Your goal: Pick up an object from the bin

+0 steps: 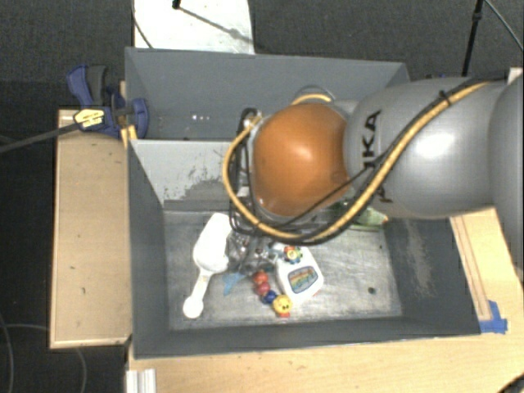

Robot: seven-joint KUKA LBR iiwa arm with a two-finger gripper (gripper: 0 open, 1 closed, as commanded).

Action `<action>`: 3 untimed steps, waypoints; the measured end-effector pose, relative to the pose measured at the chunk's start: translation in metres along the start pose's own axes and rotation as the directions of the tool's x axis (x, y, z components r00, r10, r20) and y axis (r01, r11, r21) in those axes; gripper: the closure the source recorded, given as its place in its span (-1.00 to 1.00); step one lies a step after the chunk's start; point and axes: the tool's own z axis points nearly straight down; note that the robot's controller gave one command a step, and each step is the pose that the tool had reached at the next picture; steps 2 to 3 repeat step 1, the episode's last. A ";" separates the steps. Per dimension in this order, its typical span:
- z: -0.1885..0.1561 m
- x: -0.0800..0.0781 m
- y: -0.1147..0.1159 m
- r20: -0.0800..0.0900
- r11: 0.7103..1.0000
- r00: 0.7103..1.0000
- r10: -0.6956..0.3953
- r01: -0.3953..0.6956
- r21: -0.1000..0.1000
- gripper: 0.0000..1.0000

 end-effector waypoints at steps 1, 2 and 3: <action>-0.052 -0.018 0.004 -0.004 1.000 1.000 0.008 -0.008 -0.003 1.00; -0.052 -0.018 0.004 -0.004 1.000 1.000 0.008 -0.008 -0.003 1.00; -0.052 -0.018 0.004 -0.004 1.000 1.000 0.008 -0.008 -0.003 1.00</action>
Offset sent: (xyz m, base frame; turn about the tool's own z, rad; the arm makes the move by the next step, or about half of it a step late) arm -0.0090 -0.0146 0.0706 -0.0248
